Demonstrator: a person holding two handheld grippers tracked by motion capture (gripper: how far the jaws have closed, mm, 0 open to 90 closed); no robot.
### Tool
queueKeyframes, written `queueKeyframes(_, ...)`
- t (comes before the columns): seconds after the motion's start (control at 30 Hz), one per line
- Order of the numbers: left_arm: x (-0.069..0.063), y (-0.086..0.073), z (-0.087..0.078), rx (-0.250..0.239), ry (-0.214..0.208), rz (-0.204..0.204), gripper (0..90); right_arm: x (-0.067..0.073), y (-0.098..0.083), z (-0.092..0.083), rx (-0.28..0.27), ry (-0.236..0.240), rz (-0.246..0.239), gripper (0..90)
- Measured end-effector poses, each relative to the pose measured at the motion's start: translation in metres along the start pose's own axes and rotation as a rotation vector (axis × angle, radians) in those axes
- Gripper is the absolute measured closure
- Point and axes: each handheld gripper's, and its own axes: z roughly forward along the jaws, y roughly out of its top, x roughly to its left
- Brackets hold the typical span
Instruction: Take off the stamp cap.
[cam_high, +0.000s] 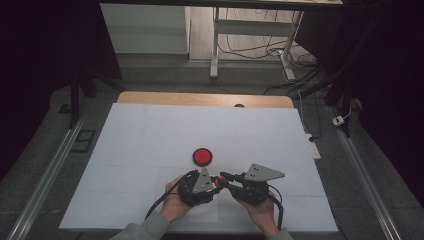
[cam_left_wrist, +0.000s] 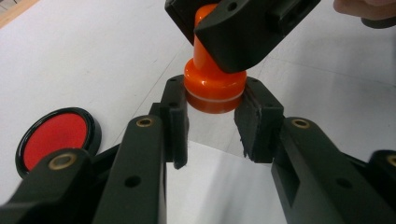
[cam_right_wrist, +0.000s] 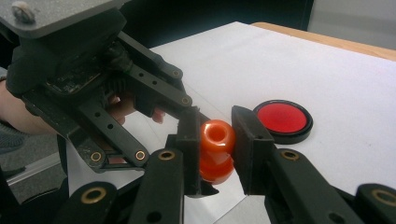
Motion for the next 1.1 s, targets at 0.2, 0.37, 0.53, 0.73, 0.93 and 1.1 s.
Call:
queueKeyframes(0.2,-0.0007,0.0000,-0.0006,-0.001,0.008,0.006,65.5,-0.0002,-0.0003,-0.0002,-0.006,0.001,0.012,73.4)
queueKeyframes(0.37,-0.0004,-0.0003,-0.0009,0.001,0.004,0.004,65.6,0.0014,-0.0009,0.0001,-0.009,-0.006,0.009,73.4)
queueKeyframes(0.53,0.0000,-0.0006,-0.0006,0.003,-0.002,0.002,65.6,0.0015,-0.0013,0.0003,-0.011,-0.007,0.014,73.4)
queueKeyframes(0.73,0.0009,-0.0014,-0.0008,0.000,-0.011,-0.004,65.7,0.0022,-0.0019,0.0008,-0.011,-0.010,0.012,73.5)
queueKeyframes(0.93,0.0023,-0.0022,-0.0007,0.001,-0.024,-0.009,65.7,0.0045,-0.0021,0.0009,-0.013,-0.021,0.003,73.5)
queueKeyframes(1.1,0.0025,-0.0030,-0.0001,0.009,-0.025,-0.006,65.7,0.0050,-0.0032,0.0023,-0.011,-0.026,0.003,73.6)
